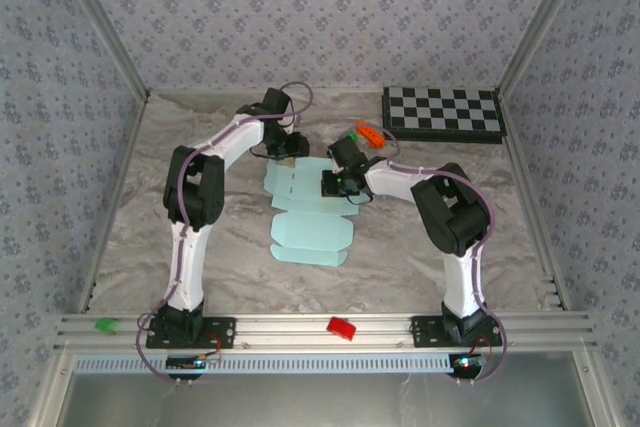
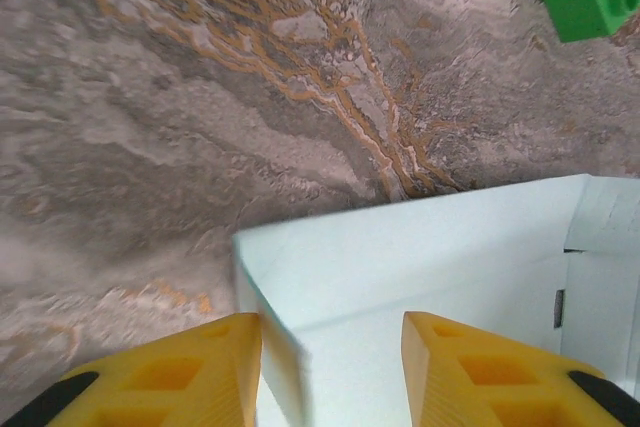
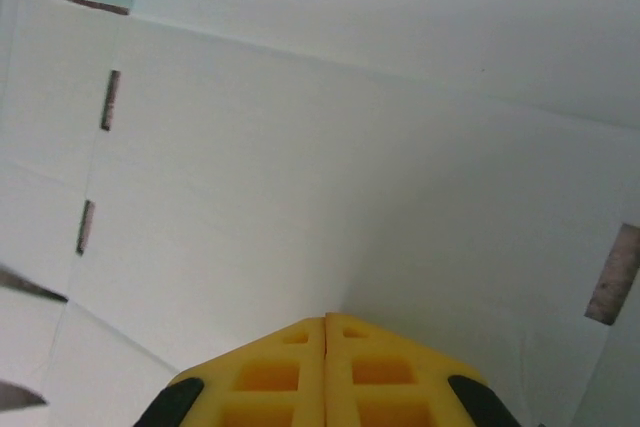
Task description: Fold the paper box
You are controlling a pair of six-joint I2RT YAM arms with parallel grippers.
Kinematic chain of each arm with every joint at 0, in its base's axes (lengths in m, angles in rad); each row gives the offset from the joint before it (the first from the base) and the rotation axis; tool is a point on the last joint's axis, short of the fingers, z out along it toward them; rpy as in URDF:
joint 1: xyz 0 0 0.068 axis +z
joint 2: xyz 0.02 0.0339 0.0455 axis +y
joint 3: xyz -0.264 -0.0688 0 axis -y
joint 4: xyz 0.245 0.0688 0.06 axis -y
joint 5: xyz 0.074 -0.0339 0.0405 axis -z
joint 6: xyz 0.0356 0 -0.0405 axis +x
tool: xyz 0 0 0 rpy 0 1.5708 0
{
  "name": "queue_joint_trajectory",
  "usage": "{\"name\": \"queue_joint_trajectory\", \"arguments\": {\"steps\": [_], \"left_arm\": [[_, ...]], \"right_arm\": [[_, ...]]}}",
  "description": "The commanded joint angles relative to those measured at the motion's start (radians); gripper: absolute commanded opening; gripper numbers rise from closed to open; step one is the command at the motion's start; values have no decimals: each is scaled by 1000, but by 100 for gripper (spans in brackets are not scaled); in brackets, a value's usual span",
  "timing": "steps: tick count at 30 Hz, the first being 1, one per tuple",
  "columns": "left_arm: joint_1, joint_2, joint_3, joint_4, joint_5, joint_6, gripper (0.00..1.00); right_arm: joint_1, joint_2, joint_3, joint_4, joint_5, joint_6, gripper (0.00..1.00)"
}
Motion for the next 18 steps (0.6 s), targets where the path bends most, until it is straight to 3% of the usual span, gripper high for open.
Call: {"name": "queue_joint_trajectory", "arguments": {"steps": [1,7,11,18], "left_arm": [[-8,-129,-22,40,-70,10,43],[-26,-190,-58,29,-101,34,43],[-54,-225,-105,29,-127,32,37],[-85,-385,-350,94,-225,-68,28]], "right_arm": [[-19,-75,-4,-22,-19,11,8],[-47,-134,1,-29,-22,6,12],[-68,-129,21,-39,-41,-11,12],[-60,-79,54,-56,-83,-28,9]]}}
